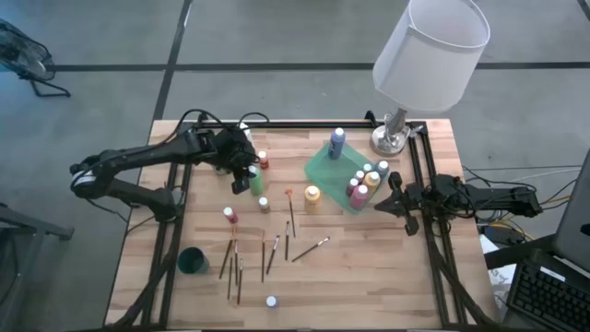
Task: Pick & Place Paint Supplies
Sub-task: Put the big green paint bottle into the green bin
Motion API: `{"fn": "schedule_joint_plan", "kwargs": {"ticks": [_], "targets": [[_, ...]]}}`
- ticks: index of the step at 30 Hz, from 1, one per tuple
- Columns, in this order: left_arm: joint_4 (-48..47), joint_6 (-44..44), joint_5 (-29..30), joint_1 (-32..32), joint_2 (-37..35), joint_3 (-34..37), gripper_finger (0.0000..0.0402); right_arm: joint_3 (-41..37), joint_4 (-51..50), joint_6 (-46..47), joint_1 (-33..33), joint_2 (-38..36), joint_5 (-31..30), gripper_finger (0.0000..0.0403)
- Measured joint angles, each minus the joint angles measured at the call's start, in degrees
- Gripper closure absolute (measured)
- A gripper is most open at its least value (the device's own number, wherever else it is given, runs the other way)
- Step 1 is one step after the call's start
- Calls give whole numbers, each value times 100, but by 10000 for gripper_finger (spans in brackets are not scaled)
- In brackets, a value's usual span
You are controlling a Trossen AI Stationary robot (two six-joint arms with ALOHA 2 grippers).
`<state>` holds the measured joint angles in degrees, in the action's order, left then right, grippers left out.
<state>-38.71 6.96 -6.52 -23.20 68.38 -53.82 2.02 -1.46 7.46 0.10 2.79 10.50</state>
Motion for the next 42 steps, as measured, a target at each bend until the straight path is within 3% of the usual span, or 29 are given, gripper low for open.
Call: {"fn": "schedule_joint_plan", "kwargs": {"ticks": [10, 16, 27, 42], "targets": [[-31, -21, -2, 0, 4, -40, 272, 0, -1, 2, 1, 0, 0, 390], [-115, -47, -7, 0, 7, -560, 271, 0, -1, 2, 2, 0, 0, 390], [105, 426, 4, -4, 428, -2374, 273, 0, 1, 0, 2, 0, 0, 390], [-6, 1275, -287, 2, 2646, -4978, 273, 0, 1, 0, 1, 0, 0, 390]]}}
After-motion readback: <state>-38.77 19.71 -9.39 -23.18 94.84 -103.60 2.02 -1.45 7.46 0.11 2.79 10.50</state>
